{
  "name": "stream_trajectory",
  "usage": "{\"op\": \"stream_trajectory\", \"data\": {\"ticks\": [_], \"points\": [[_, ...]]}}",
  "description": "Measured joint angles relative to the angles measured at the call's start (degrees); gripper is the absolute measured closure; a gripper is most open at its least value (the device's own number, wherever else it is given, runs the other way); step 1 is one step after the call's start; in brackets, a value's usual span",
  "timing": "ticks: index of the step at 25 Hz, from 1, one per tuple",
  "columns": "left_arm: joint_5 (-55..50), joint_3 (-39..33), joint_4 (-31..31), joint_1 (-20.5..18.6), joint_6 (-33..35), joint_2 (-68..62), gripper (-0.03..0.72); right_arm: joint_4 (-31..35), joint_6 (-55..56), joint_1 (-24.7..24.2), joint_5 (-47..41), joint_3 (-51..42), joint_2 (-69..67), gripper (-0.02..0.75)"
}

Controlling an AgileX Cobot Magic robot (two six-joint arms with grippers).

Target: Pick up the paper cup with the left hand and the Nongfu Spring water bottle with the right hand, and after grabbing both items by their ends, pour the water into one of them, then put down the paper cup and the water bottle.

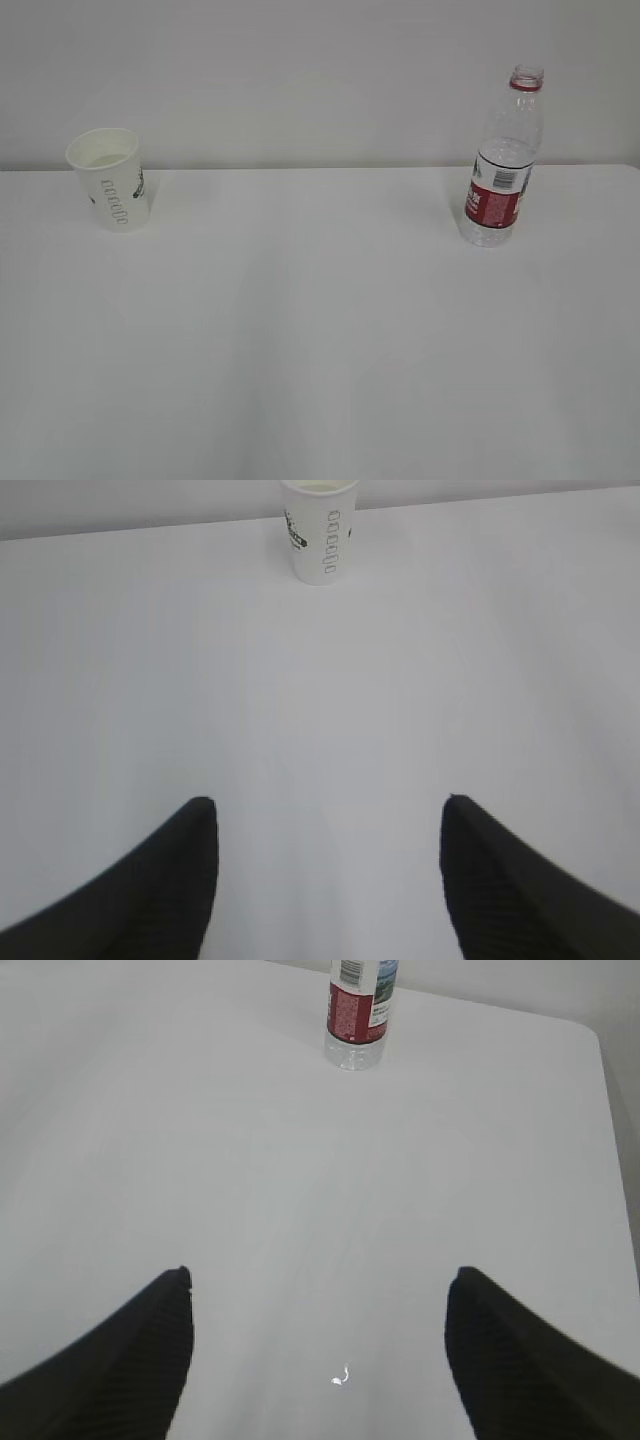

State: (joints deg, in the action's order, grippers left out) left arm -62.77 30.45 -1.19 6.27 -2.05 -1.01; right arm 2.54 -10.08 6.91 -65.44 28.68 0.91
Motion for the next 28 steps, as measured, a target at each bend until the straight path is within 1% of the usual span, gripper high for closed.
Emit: {"op": "stream_trajectory", "data": {"ticks": [7,28], "points": [[0.0,0.0,1.2,0.0,0.0,0.0,0.184,0.0,0.0,0.0,-0.1,0.0,0.0,0.148],[0.0,0.0,1.2,0.0,0.0,0.0,0.185,0.0,0.1,0.0,-0.1,0.0,0.0,0.148]]}}
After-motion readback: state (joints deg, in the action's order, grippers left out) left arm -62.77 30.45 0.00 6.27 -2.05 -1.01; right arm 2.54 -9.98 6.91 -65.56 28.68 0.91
